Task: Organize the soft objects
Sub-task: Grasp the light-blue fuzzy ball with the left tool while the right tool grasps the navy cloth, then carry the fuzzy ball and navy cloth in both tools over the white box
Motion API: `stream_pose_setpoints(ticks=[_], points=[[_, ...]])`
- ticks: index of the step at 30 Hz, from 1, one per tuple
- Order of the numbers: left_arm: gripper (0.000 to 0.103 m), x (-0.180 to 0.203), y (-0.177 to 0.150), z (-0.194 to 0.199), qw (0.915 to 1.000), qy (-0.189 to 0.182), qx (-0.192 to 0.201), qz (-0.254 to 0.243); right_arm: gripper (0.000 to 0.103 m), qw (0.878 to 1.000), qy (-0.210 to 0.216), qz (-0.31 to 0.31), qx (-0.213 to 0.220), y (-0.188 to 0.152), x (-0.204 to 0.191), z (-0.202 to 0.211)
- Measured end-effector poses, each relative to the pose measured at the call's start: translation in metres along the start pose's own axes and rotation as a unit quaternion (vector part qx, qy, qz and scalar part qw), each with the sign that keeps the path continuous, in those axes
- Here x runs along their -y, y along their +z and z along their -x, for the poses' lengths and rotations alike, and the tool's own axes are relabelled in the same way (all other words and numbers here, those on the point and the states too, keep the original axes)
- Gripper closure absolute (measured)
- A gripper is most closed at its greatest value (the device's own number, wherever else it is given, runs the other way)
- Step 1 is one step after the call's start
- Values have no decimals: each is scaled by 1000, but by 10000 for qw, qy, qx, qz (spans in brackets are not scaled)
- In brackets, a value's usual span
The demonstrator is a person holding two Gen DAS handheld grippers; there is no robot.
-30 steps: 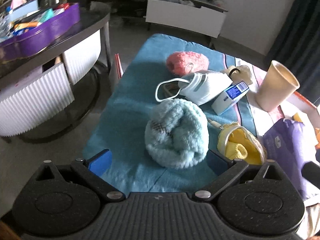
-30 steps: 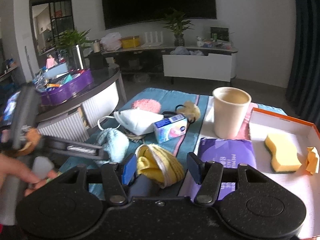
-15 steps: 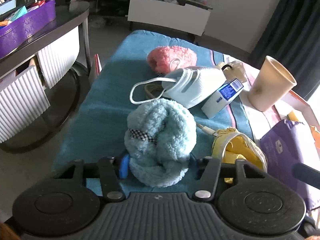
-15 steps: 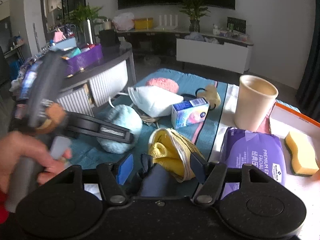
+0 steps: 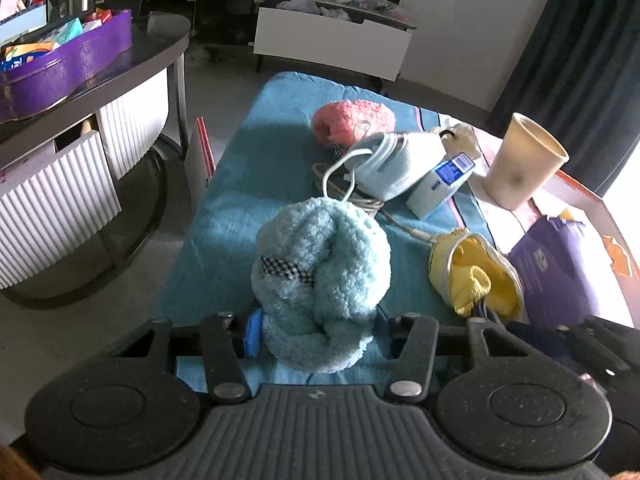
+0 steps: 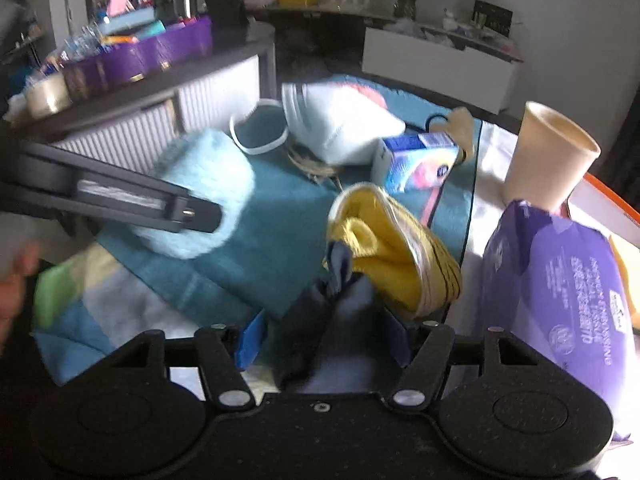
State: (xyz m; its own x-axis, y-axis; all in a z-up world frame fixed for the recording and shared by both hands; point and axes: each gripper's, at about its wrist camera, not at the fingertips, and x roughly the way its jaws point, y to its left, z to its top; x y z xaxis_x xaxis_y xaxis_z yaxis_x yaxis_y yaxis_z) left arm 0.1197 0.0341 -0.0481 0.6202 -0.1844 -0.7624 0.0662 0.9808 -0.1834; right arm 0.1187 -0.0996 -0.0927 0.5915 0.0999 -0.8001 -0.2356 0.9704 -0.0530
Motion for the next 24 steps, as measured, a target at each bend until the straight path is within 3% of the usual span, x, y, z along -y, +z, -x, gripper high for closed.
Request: stream_pose_setpoints(ticks=[1, 4, 7, 14, 24], points=[[49, 0, -2, 2, 10000, -9, 5, -4, 44, 10000, -61, 11, -7, -1, 0, -3], [49, 0, -8, 5, 10000, -42, -22, -38, 57, 9999, -139, -81, 15, 0, 4, -3], [49, 0, -12, 6, 9999, -64, -37, -74, 59, 9996, -181, -144, 153, 3, 5, 8], [49, 4, -15, 20, 9999, -121, 97, -64, 59, 9975, 247, -372, 546, 9, 10, 46], [49, 23, -10, 47, 9989, -247, 388, -77, 59, 9913, 7, -666, 1136, 19, 34, 87]])
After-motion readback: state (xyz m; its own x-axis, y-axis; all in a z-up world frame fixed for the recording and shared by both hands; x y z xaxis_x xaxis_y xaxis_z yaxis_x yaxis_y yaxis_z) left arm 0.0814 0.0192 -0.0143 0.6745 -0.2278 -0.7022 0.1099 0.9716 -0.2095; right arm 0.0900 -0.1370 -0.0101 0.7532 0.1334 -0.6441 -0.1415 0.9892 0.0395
